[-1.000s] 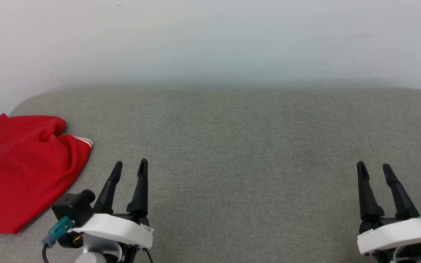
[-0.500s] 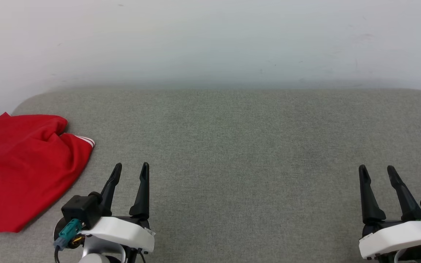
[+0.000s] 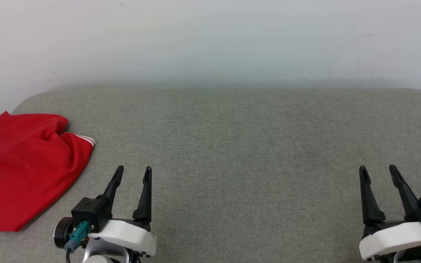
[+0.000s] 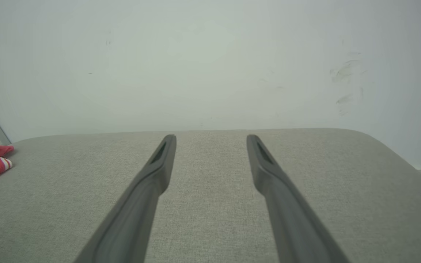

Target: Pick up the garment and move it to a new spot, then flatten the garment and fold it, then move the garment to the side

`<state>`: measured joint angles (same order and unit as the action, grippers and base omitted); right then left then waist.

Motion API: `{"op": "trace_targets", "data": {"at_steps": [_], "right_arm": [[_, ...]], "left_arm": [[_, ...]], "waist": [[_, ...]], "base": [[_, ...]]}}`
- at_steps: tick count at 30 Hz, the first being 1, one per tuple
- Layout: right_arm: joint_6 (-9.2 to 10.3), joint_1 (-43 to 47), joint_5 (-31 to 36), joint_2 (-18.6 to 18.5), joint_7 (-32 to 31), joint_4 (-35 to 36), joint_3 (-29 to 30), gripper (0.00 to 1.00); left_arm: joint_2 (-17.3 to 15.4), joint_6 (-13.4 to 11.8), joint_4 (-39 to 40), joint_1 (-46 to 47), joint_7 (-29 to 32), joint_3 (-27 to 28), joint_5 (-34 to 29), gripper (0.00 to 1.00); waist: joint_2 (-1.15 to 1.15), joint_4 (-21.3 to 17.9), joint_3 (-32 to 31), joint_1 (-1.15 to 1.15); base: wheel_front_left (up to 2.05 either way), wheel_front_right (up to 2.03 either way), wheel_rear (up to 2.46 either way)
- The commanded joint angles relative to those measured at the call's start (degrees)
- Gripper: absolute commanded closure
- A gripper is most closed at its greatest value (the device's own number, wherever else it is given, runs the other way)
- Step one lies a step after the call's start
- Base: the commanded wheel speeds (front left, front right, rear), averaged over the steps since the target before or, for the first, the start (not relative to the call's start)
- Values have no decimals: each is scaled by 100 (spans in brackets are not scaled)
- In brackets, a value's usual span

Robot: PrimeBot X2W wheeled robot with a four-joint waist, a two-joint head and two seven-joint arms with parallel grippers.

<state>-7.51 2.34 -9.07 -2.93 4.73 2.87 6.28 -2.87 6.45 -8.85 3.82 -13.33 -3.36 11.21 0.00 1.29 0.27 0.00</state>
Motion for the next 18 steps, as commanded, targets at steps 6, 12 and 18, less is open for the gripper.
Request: {"op": "trace_targets", "data": {"at_steps": [6, 12, 18], "right_arm": [[4, 23, 261, 7, 99, 35, 21, 0], [4, 61, 430, 7, 158, 33, 41, 0], [4, 43, 528, 8, 210, 81, 21, 0]], "left_arm": [[-1, -45, -68, 76, -105, -47, -258, 0], [0, -41, -101, 100, -168, -75, -378, 0], [-1, -18, -130, 148, -195, -85, -348, 0]], "waist": [[0, 31, 5, 0], [0, 116, 6, 0], [0, 335, 29, 0]], "base": [[0, 0, 0], [0, 0, 0], [0, 0, 0]]}}
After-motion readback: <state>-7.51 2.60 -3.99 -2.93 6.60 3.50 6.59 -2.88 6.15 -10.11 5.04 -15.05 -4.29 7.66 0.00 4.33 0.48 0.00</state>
